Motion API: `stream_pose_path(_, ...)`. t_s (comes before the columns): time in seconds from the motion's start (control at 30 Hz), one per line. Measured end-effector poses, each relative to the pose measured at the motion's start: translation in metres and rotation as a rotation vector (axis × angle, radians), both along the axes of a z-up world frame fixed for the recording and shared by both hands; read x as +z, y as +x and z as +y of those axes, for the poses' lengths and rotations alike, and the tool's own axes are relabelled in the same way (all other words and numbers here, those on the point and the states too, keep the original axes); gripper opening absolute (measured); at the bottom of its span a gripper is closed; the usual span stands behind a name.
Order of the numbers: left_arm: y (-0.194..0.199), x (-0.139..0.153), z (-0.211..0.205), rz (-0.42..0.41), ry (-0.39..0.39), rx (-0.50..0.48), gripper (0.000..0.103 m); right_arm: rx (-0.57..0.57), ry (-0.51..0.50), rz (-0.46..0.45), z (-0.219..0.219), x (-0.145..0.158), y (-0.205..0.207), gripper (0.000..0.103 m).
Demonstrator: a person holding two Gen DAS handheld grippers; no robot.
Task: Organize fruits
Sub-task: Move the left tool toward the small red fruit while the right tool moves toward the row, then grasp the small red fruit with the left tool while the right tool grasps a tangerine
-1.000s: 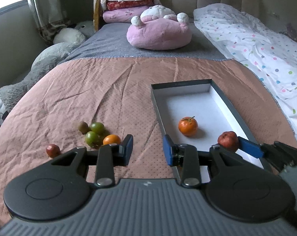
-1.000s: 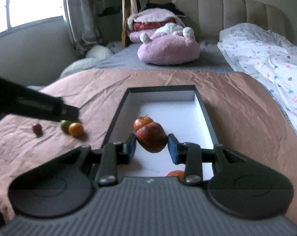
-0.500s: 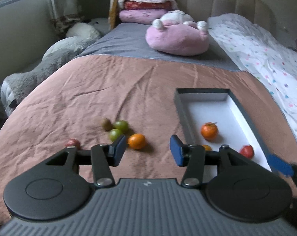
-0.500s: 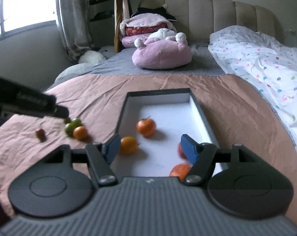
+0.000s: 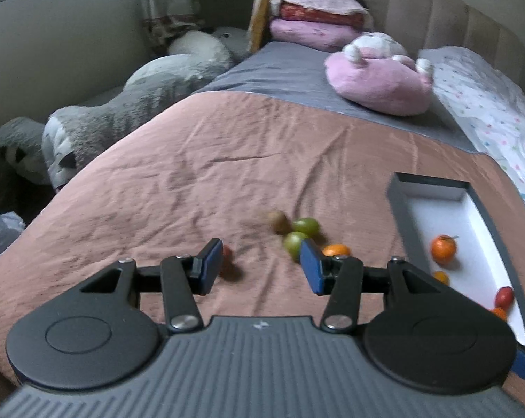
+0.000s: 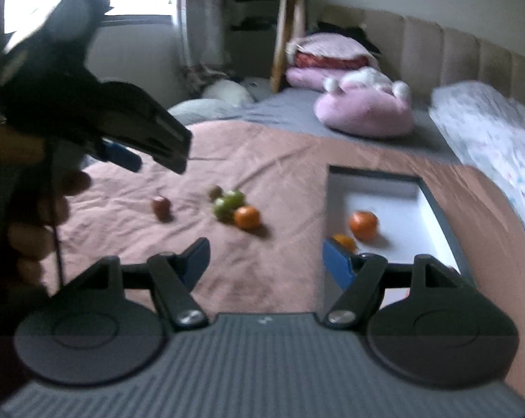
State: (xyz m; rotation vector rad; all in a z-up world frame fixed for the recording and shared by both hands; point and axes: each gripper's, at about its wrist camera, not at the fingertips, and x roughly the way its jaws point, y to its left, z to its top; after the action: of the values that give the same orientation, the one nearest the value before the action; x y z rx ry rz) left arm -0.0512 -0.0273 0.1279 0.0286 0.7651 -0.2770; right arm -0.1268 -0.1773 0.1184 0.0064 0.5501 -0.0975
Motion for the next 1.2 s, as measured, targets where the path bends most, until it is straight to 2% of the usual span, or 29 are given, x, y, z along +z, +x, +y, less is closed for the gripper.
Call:
stream_pose_path(0.23, 0.016, -0.015, 0.021, 0.015, -0.003, 0.051, 0.056, 0.047, -0.031, 0.000, 0.017, -0.005, 0.012, 0.073)
stream_pose_path(0.47, 0.027, -0.039, 0.024, 0.033, 0.038, 0.067, 0.056, 0.065, 0.021, 0.009, 0.016, -0.015, 0.025, 0.072)
stream_pose_path(0.53, 0.031, -0.046, 0.026, 0.042, 0.041, 0.073, 0.062, 0.063, 0.031, 0.018, 0.014, -0.020, 0.031, 0.072)
stream_pose_path(0.7, 0.042, -0.058, 0.026, 0.043, 0.065, 0.094, 0.066, 0.058, 0.014, 0.041, 0.012, -0.031, 0.046, 0.072)
stream_pose_path(0.87, 0.054, -0.064, 0.026, 0.058, 0.056, 0.100, 0.067, 0.052, 0.032, 0.052, 0.008, -0.039, 0.065, 0.071)
stream_pose_path(1.0, 0.065, -0.066, 0.021, 0.065, 0.060, 0.106, 0.068, 0.052, 0.039, 0.060, 0.009, -0.043, 0.079, 0.065)
stream_pose_path(1.1, 0.076, -0.065, 0.015, 0.089, 0.089, 0.113, 0.069, 0.044, 0.053, 0.072, 0.008, -0.045, 0.090, 0.062)
stream_pose_path(1.2, 0.083, -0.062, 0.014, 0.100, 0.074, 0.115, 0.074, 0.026, 0.059, 0.083, 0.006, -0.048, 0.101, 0.060)
